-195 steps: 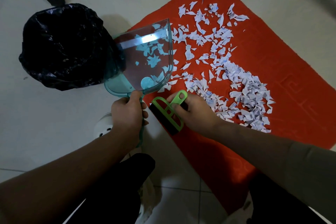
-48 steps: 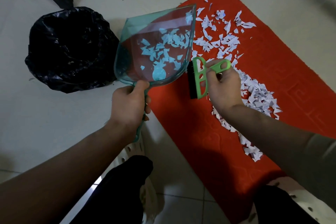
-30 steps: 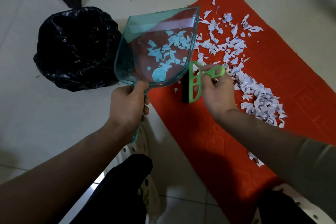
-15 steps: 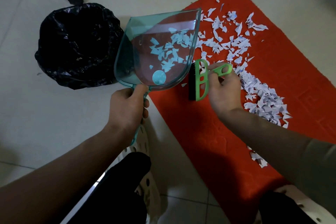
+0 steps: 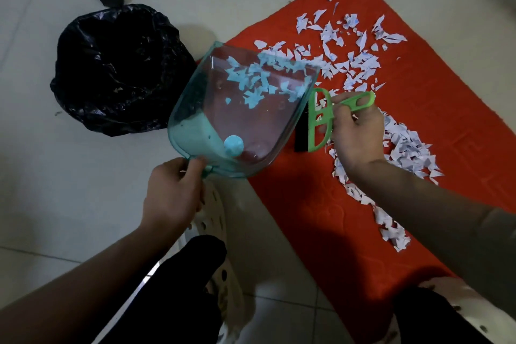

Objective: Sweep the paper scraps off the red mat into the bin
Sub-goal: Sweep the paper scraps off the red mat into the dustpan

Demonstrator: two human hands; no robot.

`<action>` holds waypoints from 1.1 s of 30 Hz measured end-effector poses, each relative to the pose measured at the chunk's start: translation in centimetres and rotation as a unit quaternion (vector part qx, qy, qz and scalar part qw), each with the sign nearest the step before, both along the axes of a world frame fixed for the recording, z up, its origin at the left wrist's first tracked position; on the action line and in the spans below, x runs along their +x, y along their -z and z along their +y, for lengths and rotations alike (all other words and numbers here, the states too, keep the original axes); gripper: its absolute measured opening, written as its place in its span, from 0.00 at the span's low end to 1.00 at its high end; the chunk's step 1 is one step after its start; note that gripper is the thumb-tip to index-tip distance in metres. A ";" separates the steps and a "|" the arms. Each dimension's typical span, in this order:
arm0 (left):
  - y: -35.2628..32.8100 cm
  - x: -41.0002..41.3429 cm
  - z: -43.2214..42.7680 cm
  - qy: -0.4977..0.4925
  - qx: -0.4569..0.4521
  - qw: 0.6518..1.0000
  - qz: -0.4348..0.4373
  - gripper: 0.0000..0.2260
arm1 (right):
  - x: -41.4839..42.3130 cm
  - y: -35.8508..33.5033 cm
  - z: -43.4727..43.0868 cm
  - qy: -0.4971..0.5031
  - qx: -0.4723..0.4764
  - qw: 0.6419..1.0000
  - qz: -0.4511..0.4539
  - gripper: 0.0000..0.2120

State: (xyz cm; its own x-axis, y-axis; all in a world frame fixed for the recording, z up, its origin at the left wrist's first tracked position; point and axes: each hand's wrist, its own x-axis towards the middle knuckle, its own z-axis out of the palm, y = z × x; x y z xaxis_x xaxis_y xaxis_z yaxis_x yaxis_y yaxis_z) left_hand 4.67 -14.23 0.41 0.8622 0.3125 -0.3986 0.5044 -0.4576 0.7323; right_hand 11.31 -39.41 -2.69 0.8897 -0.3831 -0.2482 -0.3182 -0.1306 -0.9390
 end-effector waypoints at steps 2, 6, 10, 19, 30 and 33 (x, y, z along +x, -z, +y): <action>0.4 -0.8 1.3 0.002 0.052 0.999 0.008 0.25 | -0.1 0.2 0.2 -0.015 0.020 1.000 0.014 0.08; 0.8 -2.1 3.0 0.029 0.169 0.985 0.026 0.26 | -0.1 0.9 0.4 -0.085 -0.009 0.995 0.051 0.07; 0.7 -2.4 3.9 0.083 0.256 0.963 0.032 0.25 | 0.6 0.5 -0.2 -0.041 -0.065 0.997 0.016 0.09; 0.2 -2.0 3.7 0.155 0.339 0.927 0.034 0.23 | 1.2 -0.3 1.2 -0.136 -0.061 0.989 0.025 0.07; 0.5 -1.9 4.5 0.242 0.393 0.886 0.056 0.22 | 1.9 -1.0 2.6 -0.105 -0.078 0.991 -0.018 0.06; 0.8 -1.6 4.7 0.245 0.392 0.885 0.057 0.23 | 2.3 -1.1 4.0 -0.139 -0.086 0.986 -0.030 0.06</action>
State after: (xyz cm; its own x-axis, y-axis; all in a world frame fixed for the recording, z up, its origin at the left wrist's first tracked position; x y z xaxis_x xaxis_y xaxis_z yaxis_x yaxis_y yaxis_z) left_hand 3.03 -9.53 -0.36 0.9386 0.1314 -0.3189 0.1552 -0.9866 0.0502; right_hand 13.56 -35.43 -1.60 0.9776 -0.1537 -0.1439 -0.1914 -0.3639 -0.9116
